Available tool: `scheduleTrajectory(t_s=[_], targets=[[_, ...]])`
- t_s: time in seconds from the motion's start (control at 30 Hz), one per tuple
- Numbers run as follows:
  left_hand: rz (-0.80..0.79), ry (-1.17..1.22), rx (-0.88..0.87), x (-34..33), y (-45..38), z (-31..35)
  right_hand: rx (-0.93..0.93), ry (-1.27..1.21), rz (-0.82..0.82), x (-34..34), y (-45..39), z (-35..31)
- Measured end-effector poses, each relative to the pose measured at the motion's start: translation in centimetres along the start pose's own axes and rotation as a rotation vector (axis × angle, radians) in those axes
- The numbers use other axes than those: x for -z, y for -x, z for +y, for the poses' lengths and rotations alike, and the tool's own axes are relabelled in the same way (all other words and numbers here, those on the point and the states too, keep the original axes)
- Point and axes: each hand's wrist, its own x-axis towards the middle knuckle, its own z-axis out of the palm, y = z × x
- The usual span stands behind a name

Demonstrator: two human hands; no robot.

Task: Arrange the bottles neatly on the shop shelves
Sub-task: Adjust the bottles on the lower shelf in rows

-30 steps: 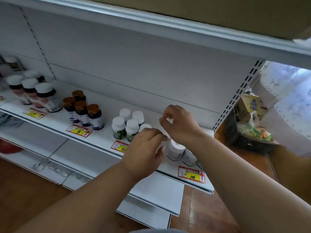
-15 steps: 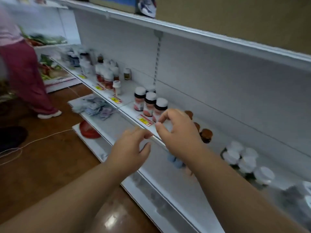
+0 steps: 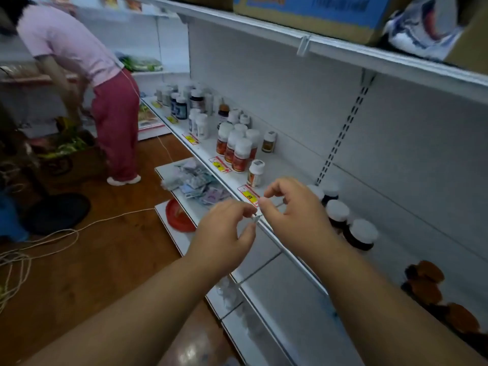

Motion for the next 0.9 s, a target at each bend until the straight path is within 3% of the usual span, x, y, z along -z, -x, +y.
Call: scheduleTrajectory(t_s=[0.37, 0.6, 0.8, 0.9], targets=[[0.006, 0.024, 0.023, 0.8, -14.5, -8.8, -0.113, -0.041, 0.012, -4.6, -18.8, 2.9], [-0.080, 0.022, -0.196, -0.6, -27.0, -15.1, -0.352, 0.230, 0.011, -8.5, -31.2, 9.5], [-0.106, 0.153, -0.458, -1.6, -34.6, -18.4, -0.546, 0.359, -0.181, -11.9, -37.2, 14.5], [-0.202, 0.175, -0.545, -1.9, -37.4, -20.2, -0.582, 0.467, -0.280, -12.4, -38.4, 15.9]])
